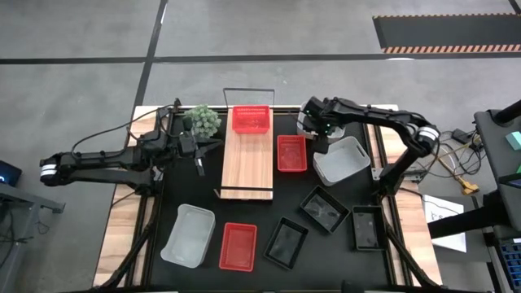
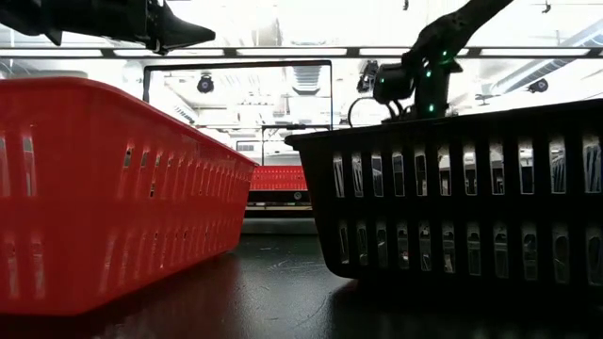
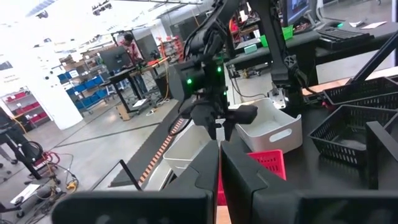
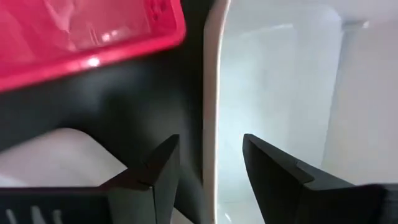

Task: Stack baskets on shelf by color
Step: Put the top gray bin on the shelf

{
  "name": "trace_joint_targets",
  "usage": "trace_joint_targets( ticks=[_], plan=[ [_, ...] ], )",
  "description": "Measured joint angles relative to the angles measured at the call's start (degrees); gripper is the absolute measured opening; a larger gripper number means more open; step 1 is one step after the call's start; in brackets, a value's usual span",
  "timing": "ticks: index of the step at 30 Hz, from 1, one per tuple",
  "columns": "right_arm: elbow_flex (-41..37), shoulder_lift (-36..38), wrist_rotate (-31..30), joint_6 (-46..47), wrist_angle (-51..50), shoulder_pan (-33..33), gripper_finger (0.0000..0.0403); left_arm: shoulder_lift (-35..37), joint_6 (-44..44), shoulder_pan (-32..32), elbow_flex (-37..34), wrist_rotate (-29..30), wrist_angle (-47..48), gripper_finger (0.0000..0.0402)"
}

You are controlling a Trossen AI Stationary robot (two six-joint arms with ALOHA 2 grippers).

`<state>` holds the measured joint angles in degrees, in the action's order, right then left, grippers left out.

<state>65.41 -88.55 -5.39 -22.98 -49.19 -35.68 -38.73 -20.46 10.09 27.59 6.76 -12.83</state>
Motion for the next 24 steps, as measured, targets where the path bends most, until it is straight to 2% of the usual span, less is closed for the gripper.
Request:
trace_joint_targets(
  ticks=[5,9,17,24],
  plan=[
    [0.00,-2.71,-0.19,-0.25,0.18,-0.24,0.0158,0.01,-0.03,0.00,0.00,0.10,0.19,0.0000],
    [-0.02,-4.83,-0.34,-0.25,0.22,-0.47,0.0135,-0.19,-1.36,0.00,0.02,0.16,0.14,0.0000],
    [-0.04,-4.78,-0.77,-0.06,-0.90,-0.48,0.0018,-0.45,-1.43,0.00,0.02,0.16,0.02,0.0000],
    [2.58,1.44,-7.80,2.71,-8.37,0.12,0.0009,-0.60,-1.43,0.00,0.02,0.16,0.09,0.0000]
  ],
)
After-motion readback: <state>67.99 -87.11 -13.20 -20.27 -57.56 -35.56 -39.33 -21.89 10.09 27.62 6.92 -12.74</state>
